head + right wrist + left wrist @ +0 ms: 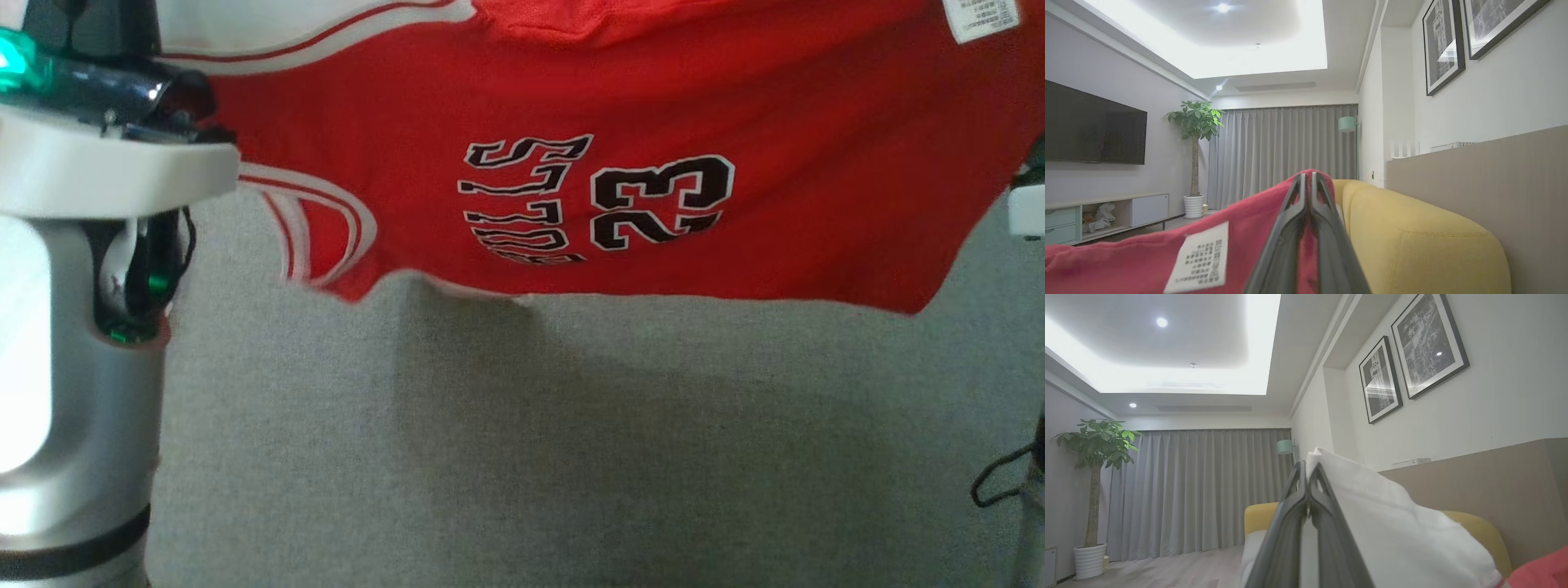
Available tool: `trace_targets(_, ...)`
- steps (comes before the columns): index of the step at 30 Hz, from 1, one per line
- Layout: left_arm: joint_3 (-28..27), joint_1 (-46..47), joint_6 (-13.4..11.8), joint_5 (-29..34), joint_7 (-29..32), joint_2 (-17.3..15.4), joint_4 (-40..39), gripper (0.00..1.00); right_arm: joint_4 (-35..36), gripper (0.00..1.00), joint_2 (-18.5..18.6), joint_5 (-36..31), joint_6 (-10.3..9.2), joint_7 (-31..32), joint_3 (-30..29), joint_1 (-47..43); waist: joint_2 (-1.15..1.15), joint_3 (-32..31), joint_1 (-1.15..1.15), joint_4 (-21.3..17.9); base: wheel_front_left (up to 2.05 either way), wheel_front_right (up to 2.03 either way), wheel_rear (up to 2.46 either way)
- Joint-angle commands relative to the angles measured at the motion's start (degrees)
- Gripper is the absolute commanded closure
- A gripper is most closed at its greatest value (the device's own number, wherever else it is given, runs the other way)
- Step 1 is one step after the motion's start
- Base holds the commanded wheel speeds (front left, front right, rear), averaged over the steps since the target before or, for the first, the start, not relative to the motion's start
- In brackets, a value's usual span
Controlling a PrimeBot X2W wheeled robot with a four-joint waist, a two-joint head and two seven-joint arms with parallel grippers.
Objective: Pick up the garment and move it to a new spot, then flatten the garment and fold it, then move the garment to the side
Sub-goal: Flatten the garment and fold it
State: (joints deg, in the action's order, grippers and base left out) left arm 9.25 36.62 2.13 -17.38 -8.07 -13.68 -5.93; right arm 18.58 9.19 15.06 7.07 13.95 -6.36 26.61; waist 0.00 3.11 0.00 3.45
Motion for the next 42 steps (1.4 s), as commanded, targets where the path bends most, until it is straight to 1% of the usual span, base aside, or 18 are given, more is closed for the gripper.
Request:
trace_targets(1, -1.6, 3.4, 0.2, -0.2, 0.5, -2.1, -1.4, 1.0, 1.4, 1.0, 0.3, 0.5, 0.42, 0.4, 0.8, 2.5, 0.0, -0.5, 0.0, -0.1, 0.0, 0.0, 0.0)
trace_targets(6, -0.9, 4.9, 0.6, -1.0, 1.4, -1.7, 1.0, 1.0, -0.7, 1.0, 0.0, 1.2, 0.42, 1.1, 0.4, 3.2, 0.0, -1.1, 0.0, -0.2, 0.0, 0.0, 0.0)
trace_targets(10, -0.4, 6.8, 1.2, -1.6, 0.6, -1.4, 4.6, 1.0, -4.0, 1.0, -0.5, 2.5, 0.42, 1.2, 0.1, 4.6, 0.0, -0.2, 0.0, 0.0, 0.0, 0.0, 0.0)
trace_targets(14, 0.0, 10.8, 2.0, -1.7, -1.5, -1.1, 10.3, 1.0, -8.9, 1.0, -0.7, 3.6, 0.42, 0.2, 0.8, 8.9, 0.0, 2.0, 0.0, 0.2, 0.0, 0.0, 0.0)
trace_targets(17, 0.5, 15.4, 2.7, -1.8, -3.2, -0.8, 16.1, 1.0, -13.7, 1.0, -1.3, 3.6, 0.42, -1.1, 1.6, 14.4, 0.0, 4.3, 0.0, 0.2, 0.0, 0.0, 0.0)
trace_targets(21, 1.3, 22.7, 3.7, -1.4, -5.1, -1.0, 25.8, 1.0, -22.3, 1.0, -2.6, 3.9, 0.42, -4.1, 3.8, 23.5, 0.0, 7.1, 0.0, -0.2, 0.0, 0.0, 0.0)
trace_targets(25, 1.6, 30.3, 4.3, -0.6, -6.5, -0.9, 34.4, 1.0, -32.8, 1.0, -4.0, 3.9, 0.42, -8.9, 5.7, 32.4, 0.0, 9.4, 0.0, -0.7, 0.0, 0.0, 0.0)
trace_targets(28, 1.1, 35.6, 4.4, 0.6, -6.8, -1.0, 39.4, 1.0, -40.9, 1.0, -5.0, 3.6, 0.42, -13.9, 6.7, 38.6, 0.0, 10.7, 0.0, -1.3, 0.0, 0.0, 0.0)
trace_targets(30, 0.2, 38.4, 4.3, 1.7, -6.9, -0.9, 40.1, 1.0, -45.9, 1.0, -5.5, 3.6, 0.42, -17.7, 7.1, 42.3, 0.0, 11.4, 0.0, -1.7, 0.0, 0.0, 0.0)
trace_targets(34, -1.8, 41.2, 4.1, 3.5, -6.9, -0.3, 40.7, 1.0, -55.8, 1.0, -6.0, 3.3, 0.42, -23.8, 8.0, 48.3, 0.0, 12.6, 0.0, -2.2, 0.0, 0.0, 0.0)
trace_targets(38, -3.1, 42.0, 4.4, 3.9, -6.9, 0.9, 43.6, 1.0, -65.2, 1.0, -6.2, 3.2, 0.42, -25.2, 10.9, 51.9, 0.0, 14.4, 0.0, -2.3, 0.0, 0.0, 0.0)
trace_targets(42, -3.2, 40.3, 4.9, 2.9, -6.9, 2.2, 49.9, 1.0, -73.3, 1.0, -6.3, 3.7, 0.42, -25.1, 14.1, 52.8, 0.0, 16.4, 0.0, -1.9, 0.0, 0.0, 0.0)
